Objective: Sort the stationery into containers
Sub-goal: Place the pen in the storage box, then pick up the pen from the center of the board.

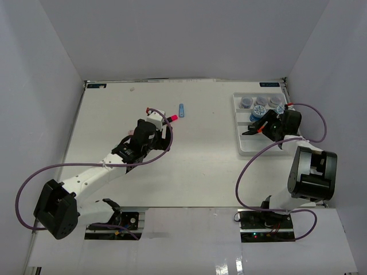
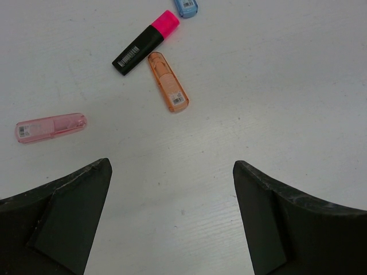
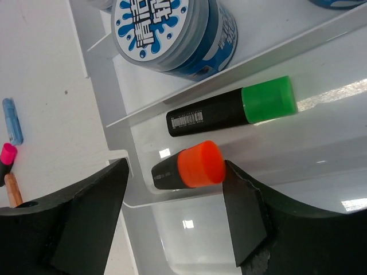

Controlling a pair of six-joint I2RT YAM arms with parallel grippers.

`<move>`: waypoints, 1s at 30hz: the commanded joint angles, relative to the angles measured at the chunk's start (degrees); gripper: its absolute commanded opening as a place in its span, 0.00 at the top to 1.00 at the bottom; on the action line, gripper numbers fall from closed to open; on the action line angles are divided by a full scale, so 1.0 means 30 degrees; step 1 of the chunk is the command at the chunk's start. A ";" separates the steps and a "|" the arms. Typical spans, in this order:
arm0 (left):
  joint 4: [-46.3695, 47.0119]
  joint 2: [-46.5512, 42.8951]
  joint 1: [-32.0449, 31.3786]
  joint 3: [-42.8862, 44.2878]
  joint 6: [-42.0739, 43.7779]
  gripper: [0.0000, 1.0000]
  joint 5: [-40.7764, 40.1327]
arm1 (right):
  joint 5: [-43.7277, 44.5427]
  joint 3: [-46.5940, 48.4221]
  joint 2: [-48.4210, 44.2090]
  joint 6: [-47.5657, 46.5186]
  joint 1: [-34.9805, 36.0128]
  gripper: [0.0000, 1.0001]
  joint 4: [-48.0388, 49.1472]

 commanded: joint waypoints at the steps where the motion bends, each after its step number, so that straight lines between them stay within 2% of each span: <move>1: -0.0207 0.0051 0.0128 0.0718 -0.0094 0.02 -0.0207 | 0.1017 0.0433 -0.1106 -0.0815 -0.0140 0.27 0.0105; 10: -0.0295 0.0139 0.0186 0.0835 -0.0299 0.02 -0.0149 | 0.3595 0.1224 -0.5790 -0.3336 -0.0052 0.05 -0.4286; 15: -0.0296 0.0372 0.0303 0.0836 -0.0474 0.02 -0.0120 | 0.3773 0.0698 -0.9481 -0.3748 0.0124 0.03 -0.5229; 18: -0.0208 0.0986 0.1734 0.1214 -0.1030 0.03 0.2011 | 0.3100 -0.0121 -1.1328 -0.3426 0.0444 0.03 -0.4995; 19: -0.0149 0.1510 0.3015 0.1391 -0.1264 0.04 0.3760 | 0.2780 -0.0501 -1.2028 -0.3397 0.0504 0.03 -0.4734; 22: -0.0149 0.2712 0.4751 0.2703 -0.1501 0.04 0.5589 | 0.2455 -0.0855 -1.2707 -0.3250 0.0767 0.03 -0.4585; 30: -0.0617 0.8536 0.5050 0.7130 0.1572 0.04 0.6180 | -0.0123 -0.1354 -1.3090 -0.2869 0.1969 0.02 -0.3822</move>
